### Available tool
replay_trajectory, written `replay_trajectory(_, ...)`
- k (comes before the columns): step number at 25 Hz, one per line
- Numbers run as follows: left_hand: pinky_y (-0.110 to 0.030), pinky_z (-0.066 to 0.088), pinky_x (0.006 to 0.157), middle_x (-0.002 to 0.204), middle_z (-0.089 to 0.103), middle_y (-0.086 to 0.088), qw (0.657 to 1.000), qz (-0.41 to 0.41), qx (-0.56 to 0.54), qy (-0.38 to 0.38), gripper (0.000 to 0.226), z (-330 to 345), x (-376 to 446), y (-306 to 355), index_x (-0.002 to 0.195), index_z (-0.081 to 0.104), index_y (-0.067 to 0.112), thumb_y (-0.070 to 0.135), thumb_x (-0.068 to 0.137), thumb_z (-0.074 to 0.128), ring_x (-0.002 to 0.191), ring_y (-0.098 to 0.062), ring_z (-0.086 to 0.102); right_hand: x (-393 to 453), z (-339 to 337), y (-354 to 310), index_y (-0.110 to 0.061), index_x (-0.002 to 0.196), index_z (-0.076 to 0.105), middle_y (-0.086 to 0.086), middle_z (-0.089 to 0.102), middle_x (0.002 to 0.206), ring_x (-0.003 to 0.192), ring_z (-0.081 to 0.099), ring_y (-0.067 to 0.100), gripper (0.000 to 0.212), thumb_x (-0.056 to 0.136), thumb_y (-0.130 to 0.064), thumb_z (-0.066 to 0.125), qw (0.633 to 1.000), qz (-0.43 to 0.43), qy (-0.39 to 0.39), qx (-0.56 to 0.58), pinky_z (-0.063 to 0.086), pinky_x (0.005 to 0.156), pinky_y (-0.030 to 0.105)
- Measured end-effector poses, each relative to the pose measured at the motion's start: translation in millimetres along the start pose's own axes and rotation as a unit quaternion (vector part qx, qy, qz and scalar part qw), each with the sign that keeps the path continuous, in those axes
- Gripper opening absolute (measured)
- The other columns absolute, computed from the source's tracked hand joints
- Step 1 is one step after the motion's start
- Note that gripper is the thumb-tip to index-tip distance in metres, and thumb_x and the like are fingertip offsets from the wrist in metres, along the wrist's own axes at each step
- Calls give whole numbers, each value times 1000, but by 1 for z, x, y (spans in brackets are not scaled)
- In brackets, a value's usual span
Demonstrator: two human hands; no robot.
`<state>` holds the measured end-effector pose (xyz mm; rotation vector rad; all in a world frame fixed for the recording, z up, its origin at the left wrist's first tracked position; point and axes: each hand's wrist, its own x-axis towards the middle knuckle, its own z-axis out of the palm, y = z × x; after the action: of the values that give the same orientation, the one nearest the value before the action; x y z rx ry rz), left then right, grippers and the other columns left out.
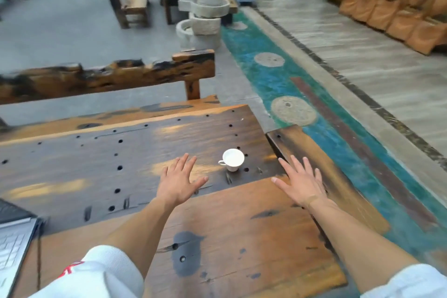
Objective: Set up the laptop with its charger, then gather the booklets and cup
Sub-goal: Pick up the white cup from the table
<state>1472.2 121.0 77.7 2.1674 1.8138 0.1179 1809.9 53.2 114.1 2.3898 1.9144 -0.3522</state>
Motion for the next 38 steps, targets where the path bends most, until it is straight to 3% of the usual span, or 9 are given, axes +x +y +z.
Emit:
replay_trajectory(10, -49, 13, 120, 164, 11, 6, 986, -162, -39, 10, 79, 25, 32, 31, 153, 19, 35, 73, 87, 38, 150, -18, 14, 129, 7, 16, -43, 151, 10, -4, 4, 163, 150, -1, 26, 78, 84, -76, 31, 988, -136, -74, -20, 10, 119, 51)
replay_trajectory(18, -49, 12, 120, 165, 8, 7, 978, -193, -42, -61, 80, 52, 75, 58, 155, 17, 34, 69, 88, 43, 151, -18, 9, 195, 39, 13, -41, 151, 10, -2, 7, 163, 150, 3, 27, 80, 83, -74, 38, 975, -180, -127, -1, 12, 118, 52)
replay_trajectory(24, -51, 16, 119, 160, 25, 8, 969, -192, -85, -134, 80, 77, 114, 40, 152, 25, 39, 58, 83, 61, 149, -16, 19, 220, 75, -5, -40, 150, 12, -3, 22, 160, 148, 14, 24, 84, 81, -73, 46, 969, -184, -165, 21, 20, 117, 50)
replay_trajectory(28, -50, 21, 117, 151, 43, 1, 958, -195, -101, -183, 77, 95, 139, 34, 150, 28, 40, 54, 83, 63, 142, -22, 34, 230, 95, -22, -37, 151, 13, -4, 32, 155, 143, 27, 22, 90, 78, -69, 55, 965, -173, -193, 39, 31, 112, 48)
replay_trajectory(31, -47, 28, 115, 140, 56, 6, 946, -199, -143, -212, 74, 109, 160, 30, 148, 32, 41, 53, 83, 64, 132, -19, 48, 236, 105, -32, -37, 151, 15, -4, 41, 151, 138, 37, 22, 91, 77, -63, 62, 963, -161, -209, 64, 36, 107, 46)
replay_trajectory(35, -41, 40, 108, 120, 68, 14, 921, -222, -247, -204, 47, 123, 185, 28, 132, 55, 43, 51, 85, 60, 118, -11, 59, 246, 116, -41, -46, 146, 19, -5, 61, 131, 116, 58, 25, 90, 73, -59, 69, 956, -134, -234, 116, 48, 87, 39)
replay_trajectory(38, -39, 47, 101, 109, 73, 14, 905, -231, -305, -187, 29, 128, 195, 31, 111, 71, 36, 44, 87, 59, 108, -12, 64, 248, 119, -49, -53, 136, 25, -4, 67, 114, 105, 62, 27, 84, 67, -58, 73, 952, -127, -238, 143, 49, 77, 36)
